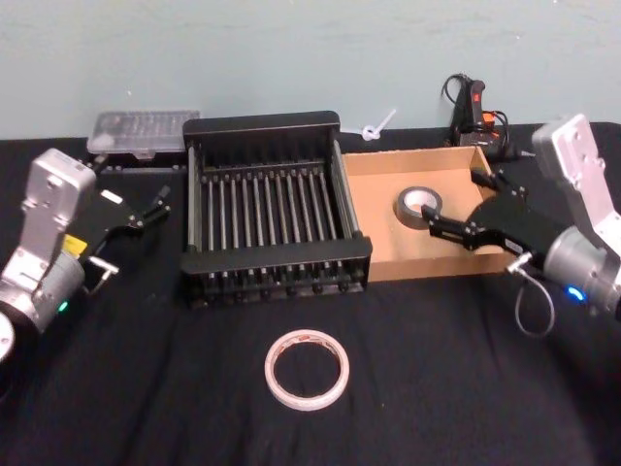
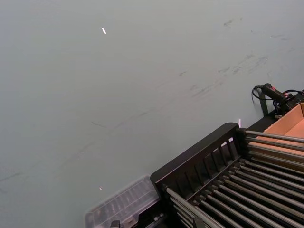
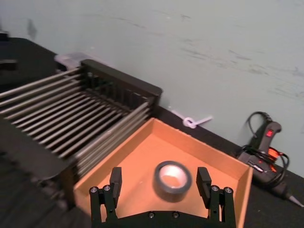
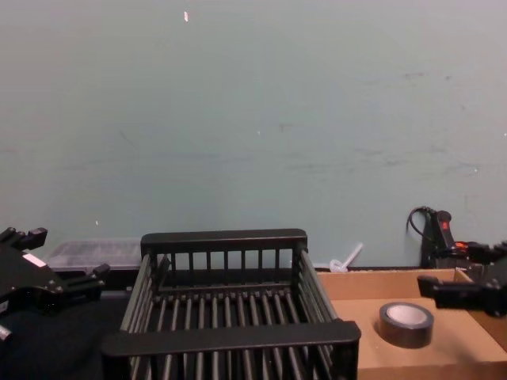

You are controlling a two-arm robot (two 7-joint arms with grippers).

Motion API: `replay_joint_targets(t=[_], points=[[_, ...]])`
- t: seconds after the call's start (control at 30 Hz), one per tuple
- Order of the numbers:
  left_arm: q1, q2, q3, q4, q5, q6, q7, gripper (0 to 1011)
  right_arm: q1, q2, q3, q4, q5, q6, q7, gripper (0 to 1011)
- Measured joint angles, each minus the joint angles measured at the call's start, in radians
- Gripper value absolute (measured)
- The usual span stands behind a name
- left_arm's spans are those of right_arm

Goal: Pick up the white tape and place it into the black box , Pick up the silver tape and place it into the brown box.

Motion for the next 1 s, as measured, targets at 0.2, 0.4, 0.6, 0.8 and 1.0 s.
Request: replay_joint_targets(t=[0.2, 0.4, 0.6, 0.8, 1.0], points=[[0.0, 0.0, 0.0, 0.0, 0.0, 0.0, 0.0, 1001, -0.07, 0.046, 0.001, -0.055, 0.034, -0.04, 0.034, 1002], [0.0, 0.0, 0.0, 0.0, 0.0, 0.0, 0.0, 1002, -0.113, 0.08, -0.017, -0.085, 0.05, -0.065, 0.063, 1002], [0.0, 0.0, 0.0, 0.0, 0.0, 0.0, 0.0, 1001, -0.13, 0.103, -0.058, -0.096, 0.059, -0.082, 0.089, 1002], [0.0, 0.0, 0.0, 0.0, 0.0, 0.0, 0.0, 1001, -0.114, 0.105, -0.101, -0.09, 0.058, -0.084, 0.104, 1002], [0.0, 0.0, 0.0, 0.0, 0.0, 0.0, 0.0, 1001, -0.08, 0.094, -0.157, -0.07, 0.05, -0.084, 0.122, 1002]])
